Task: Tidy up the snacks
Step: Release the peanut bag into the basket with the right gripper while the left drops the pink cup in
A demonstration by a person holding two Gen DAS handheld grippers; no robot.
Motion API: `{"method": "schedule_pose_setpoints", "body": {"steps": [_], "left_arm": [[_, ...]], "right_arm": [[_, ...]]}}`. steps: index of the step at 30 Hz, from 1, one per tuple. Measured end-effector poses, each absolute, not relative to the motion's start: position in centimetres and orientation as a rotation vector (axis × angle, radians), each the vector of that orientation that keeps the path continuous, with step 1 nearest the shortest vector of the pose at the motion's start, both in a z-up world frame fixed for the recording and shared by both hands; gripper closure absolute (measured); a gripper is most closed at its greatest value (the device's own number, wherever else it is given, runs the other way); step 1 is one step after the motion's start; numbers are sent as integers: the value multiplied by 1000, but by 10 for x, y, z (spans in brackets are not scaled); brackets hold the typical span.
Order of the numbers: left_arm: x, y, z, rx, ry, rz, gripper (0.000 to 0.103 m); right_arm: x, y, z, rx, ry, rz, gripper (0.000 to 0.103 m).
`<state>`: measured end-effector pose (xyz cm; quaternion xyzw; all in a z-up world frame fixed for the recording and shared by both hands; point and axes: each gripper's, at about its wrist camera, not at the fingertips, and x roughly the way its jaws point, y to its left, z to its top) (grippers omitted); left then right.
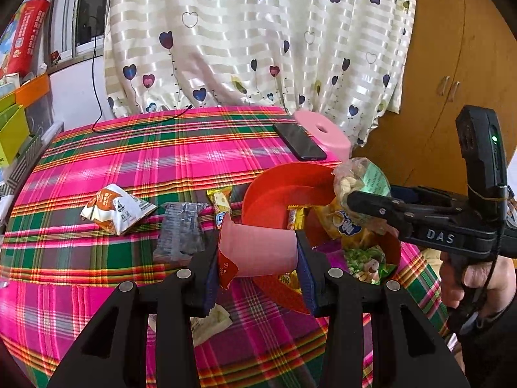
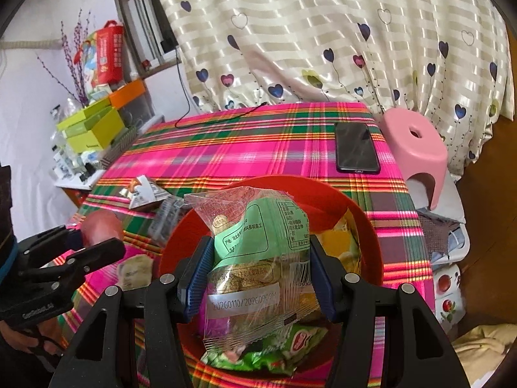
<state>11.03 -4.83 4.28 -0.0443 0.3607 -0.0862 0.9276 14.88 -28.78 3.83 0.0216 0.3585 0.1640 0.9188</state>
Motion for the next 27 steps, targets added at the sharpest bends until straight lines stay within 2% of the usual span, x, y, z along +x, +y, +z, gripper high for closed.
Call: {"method": "schedule_pose_setpoints", "body": {"steps": [14,27], "left_arm": [[127,-46,32,-103,764,-182,60],[139,-64,27,-91,780,-228,60]], "right_arm": [[192,-281,24,-9,759,292,45],[176,-297,36,54,700,303,44]]}}
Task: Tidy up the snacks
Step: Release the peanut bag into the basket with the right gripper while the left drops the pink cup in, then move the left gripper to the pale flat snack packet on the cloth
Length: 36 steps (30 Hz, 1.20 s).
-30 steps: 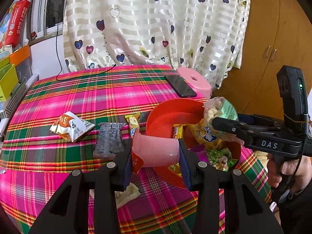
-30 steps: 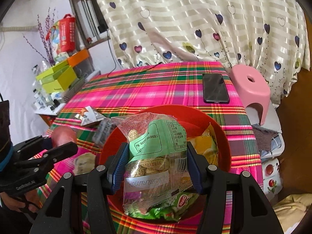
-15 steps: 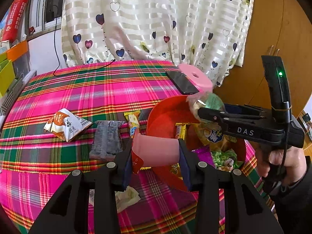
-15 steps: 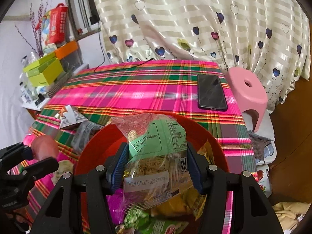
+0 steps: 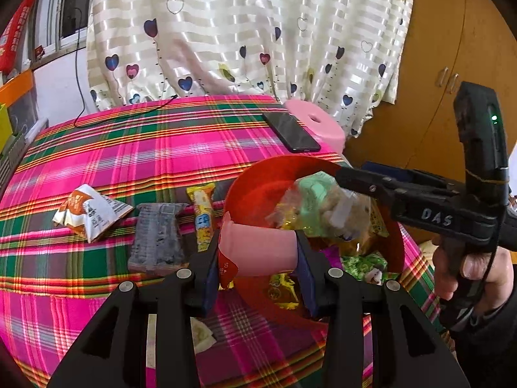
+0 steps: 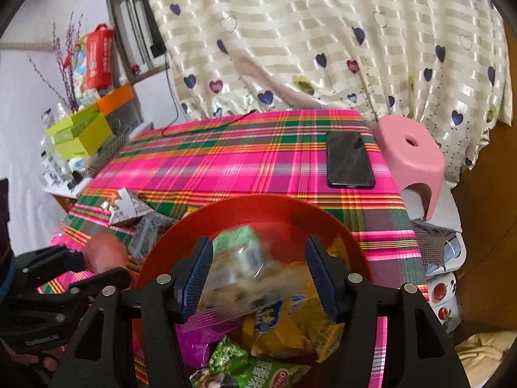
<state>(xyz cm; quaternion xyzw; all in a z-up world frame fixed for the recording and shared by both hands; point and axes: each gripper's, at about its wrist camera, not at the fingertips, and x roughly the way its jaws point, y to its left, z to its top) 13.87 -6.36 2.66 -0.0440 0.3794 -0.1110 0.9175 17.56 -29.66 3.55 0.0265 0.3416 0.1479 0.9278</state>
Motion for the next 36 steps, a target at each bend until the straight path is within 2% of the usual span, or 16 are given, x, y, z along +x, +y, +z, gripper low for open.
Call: {"method": "schedule_pose_setpoints", "body": {"steps": [7,9,13,15,17,18,24,36], "left_arm": [[151,-78,21,-90,800,-281,60],[156,-80,18,-96,811,-288,60],[167,-83,14,-111,832,-297,60],[168,-81,13,-124,831,-296,59],[167,-79,15,-137,815,-292,49],[166,-78,15,-146,808,-298,48],[161,-71,20,-152,789,-296,48],[138,-32,24,-196,767,-232,48]], "right_arm": [[163,-311,42,90,670,299,46],[162,-312,39,92,679,305,53],[160,-313,31,84,706,315,74],[158,-313,28,80,716,319,78],[156,-313,25,75,724,320,80],[155,-313,24,75,728,321,80],[157,-301,18,50,756,353,83],[162,-269,14,20,782,410,83]]}}
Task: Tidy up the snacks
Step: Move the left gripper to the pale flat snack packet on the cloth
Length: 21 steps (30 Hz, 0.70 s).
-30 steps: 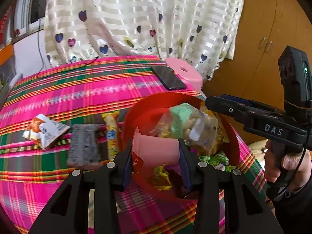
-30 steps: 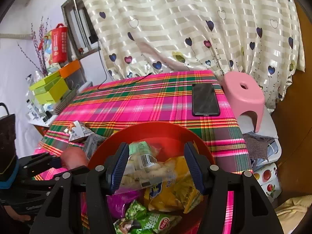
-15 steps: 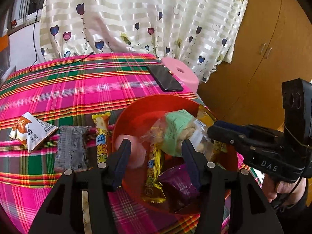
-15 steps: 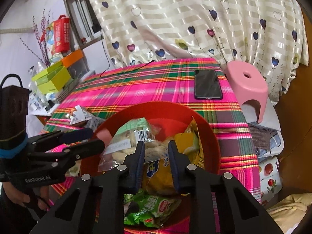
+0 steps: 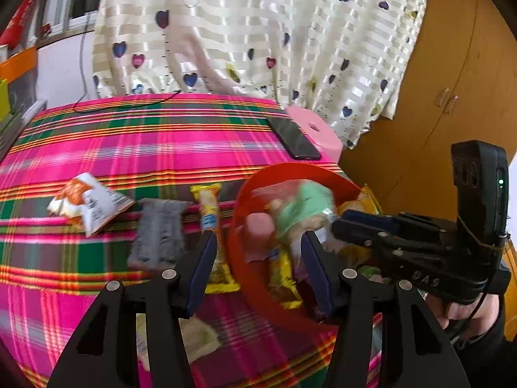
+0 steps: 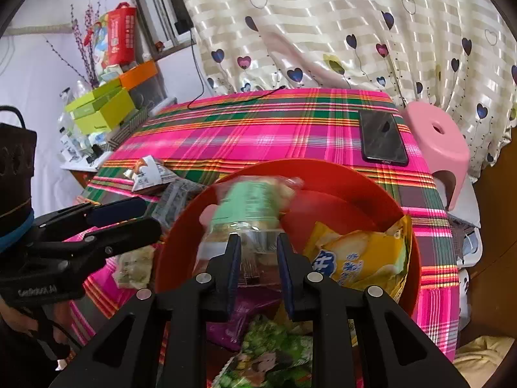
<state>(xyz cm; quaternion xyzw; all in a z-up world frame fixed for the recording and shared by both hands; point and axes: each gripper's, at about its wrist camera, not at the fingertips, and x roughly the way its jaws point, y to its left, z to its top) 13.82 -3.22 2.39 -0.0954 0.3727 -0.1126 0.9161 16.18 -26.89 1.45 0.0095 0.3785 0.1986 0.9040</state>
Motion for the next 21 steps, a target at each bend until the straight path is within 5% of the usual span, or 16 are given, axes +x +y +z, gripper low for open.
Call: {"method": "schedule_pose_setpoints", "body": {"steps": [21], "left_arm": [[76,19,17,-213,775,-96,48]], "right_arm": [[105,-239,47,-21,715,452,67]]}}
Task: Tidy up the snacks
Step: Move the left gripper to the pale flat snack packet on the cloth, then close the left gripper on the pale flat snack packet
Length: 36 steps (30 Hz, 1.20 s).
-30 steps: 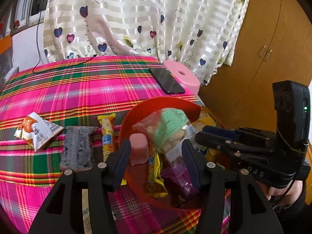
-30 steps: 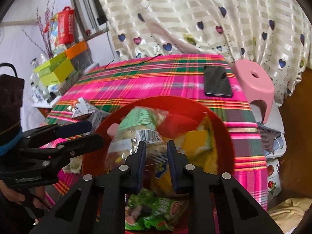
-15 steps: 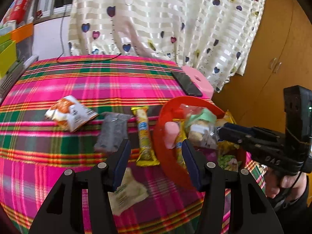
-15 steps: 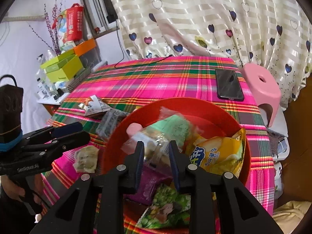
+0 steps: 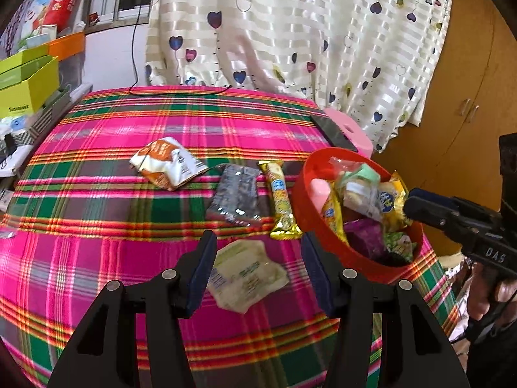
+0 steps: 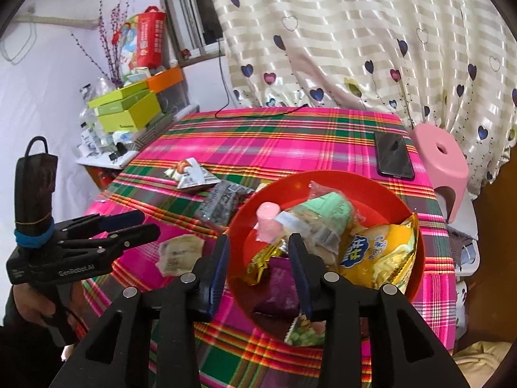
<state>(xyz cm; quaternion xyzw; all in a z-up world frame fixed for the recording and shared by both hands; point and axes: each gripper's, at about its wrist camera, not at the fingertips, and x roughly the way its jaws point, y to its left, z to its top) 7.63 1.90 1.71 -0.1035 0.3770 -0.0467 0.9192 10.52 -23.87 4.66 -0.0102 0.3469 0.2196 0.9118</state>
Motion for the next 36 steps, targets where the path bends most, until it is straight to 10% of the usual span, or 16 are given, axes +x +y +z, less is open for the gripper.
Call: {"method": "schedule_pose_setpoints", "body": {"steps": [36], "left_arm": [[98,13,-42,-23,871,-205,33]], "right_arm": [[103,-215,35,-38,752,485,67]]}}
